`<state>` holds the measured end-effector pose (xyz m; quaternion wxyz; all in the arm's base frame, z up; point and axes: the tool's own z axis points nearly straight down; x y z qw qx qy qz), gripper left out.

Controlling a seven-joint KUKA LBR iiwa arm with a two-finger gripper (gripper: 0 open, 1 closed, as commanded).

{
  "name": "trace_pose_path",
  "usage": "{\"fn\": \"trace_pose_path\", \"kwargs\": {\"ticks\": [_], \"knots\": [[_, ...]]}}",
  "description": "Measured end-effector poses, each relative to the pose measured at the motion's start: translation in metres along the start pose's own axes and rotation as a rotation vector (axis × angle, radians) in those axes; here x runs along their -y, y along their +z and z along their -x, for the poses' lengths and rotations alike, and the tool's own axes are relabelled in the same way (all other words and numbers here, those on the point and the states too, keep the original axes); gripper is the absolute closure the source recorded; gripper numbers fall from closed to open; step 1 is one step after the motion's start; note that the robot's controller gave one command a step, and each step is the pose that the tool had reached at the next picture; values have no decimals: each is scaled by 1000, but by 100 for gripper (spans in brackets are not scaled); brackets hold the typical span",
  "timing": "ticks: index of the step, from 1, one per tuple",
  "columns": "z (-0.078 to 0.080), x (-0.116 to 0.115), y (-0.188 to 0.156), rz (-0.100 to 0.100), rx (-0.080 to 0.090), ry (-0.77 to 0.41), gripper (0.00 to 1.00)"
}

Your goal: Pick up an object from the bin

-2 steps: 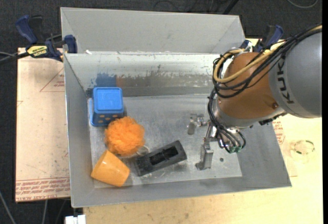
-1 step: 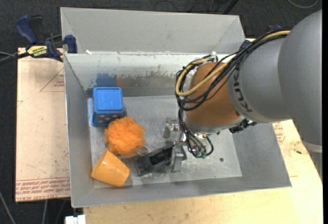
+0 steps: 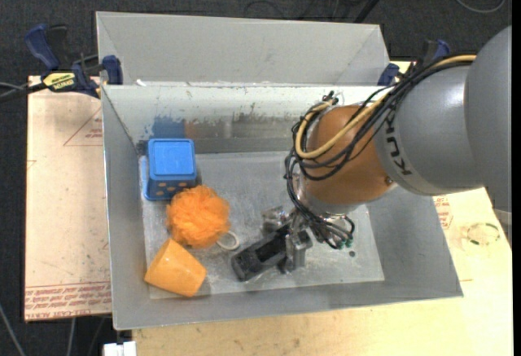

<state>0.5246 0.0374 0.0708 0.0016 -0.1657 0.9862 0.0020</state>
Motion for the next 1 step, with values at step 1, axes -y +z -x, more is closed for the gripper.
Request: {"fn": "trace_pose_path", "kwargs": {"ticks": [1], "knots": [[0,0,0,0,0,0,100]]}}
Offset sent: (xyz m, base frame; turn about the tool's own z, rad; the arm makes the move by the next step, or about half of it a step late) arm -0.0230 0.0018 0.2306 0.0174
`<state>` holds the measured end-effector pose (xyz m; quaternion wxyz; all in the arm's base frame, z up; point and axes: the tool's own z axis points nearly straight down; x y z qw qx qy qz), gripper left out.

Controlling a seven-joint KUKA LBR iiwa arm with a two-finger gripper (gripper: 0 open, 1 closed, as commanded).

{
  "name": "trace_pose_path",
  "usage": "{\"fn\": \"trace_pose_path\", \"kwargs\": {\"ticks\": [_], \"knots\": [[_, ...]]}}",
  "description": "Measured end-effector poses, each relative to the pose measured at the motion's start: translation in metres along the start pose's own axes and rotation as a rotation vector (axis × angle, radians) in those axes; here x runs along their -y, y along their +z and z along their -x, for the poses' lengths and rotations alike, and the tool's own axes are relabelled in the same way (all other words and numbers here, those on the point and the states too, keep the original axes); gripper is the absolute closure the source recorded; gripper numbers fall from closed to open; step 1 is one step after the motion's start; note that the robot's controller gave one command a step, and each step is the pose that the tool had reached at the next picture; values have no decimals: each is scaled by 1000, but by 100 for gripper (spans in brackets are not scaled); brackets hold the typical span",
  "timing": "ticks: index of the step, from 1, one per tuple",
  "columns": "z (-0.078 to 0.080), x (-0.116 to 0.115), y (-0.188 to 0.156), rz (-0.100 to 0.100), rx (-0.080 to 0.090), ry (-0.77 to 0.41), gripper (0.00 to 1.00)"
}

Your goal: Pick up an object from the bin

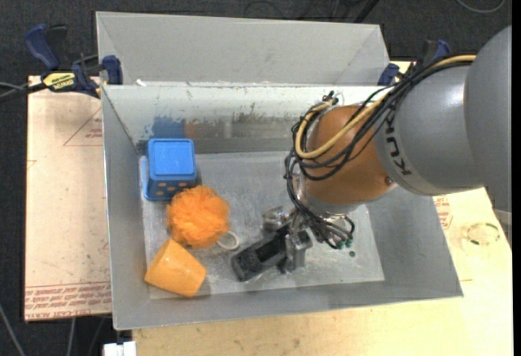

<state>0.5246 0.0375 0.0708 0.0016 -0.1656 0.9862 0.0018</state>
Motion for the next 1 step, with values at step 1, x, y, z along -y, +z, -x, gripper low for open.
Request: {"fn": "trace_pose_path", "kwargs": {"ticks": [1], "knots": [[-18,-8,-182,2,-7,16,100]]}}
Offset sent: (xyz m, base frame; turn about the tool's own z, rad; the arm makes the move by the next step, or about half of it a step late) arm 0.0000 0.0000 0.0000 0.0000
